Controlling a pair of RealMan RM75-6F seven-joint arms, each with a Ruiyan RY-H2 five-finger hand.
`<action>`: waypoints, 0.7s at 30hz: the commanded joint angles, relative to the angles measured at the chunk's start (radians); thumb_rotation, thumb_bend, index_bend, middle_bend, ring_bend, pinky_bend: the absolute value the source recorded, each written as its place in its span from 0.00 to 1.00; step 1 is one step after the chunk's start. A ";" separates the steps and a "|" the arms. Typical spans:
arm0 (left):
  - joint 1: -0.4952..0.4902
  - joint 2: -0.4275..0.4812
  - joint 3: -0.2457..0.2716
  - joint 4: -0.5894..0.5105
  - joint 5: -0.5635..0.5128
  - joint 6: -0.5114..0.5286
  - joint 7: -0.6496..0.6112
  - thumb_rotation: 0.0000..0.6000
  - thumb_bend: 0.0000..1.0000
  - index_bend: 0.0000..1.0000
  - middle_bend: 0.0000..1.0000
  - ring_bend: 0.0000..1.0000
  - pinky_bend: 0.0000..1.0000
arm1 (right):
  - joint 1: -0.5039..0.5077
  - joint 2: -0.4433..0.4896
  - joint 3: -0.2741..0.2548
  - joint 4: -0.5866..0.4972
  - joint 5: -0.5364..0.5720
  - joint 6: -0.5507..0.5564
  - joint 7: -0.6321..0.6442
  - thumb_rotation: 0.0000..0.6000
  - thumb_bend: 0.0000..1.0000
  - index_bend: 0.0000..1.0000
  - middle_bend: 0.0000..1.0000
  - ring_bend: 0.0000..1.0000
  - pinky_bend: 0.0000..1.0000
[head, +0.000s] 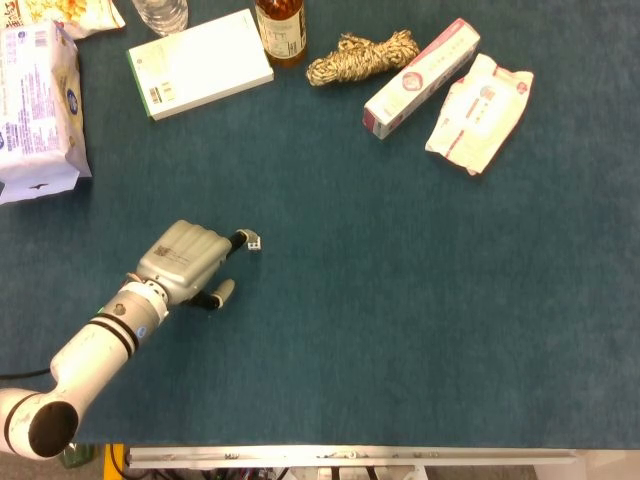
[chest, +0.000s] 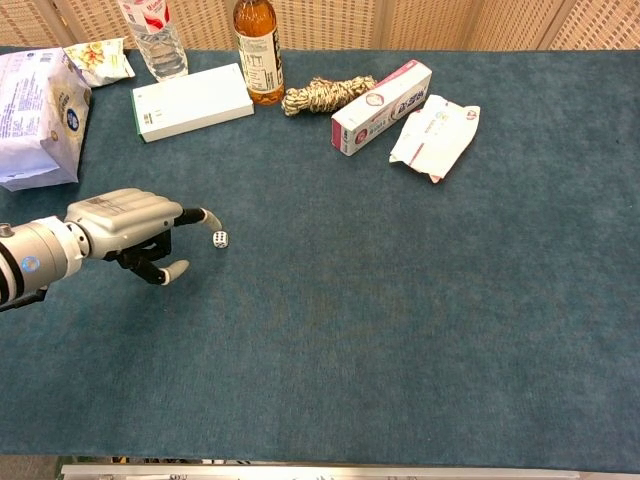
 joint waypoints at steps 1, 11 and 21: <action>0.019 0.014 0.003 -0.009 0.018 0.034 -0.005 0.85 0.47 0.12 0.93 0.93 0.98 | 0.002 0.000 0.000 0.000 -0.001 -0.003 -0.002 1.00 0.30 0.29 0.32 0.20 0.17; 0.178 0.054 0.017 0.022 0.200 0.288 -0.102 1.00 0.47 0.06 0.67 0.63 0.87 | 0.013 0.003 0.003 -0.011 -0.003 -0.014 -0.019 1.00 0.30 0.29 0.32 0.20 0.17; 0.439 0.093 -0.006 0.163 0.359 0.642 -0.355 1.00 0.38 0.07 0.37 0.34 0.48 | 0.027 0.006 -0.001 -0.043 -0.010 -0.035 -0.052 1.00 0.29 0.29 0.32 0.20 0.17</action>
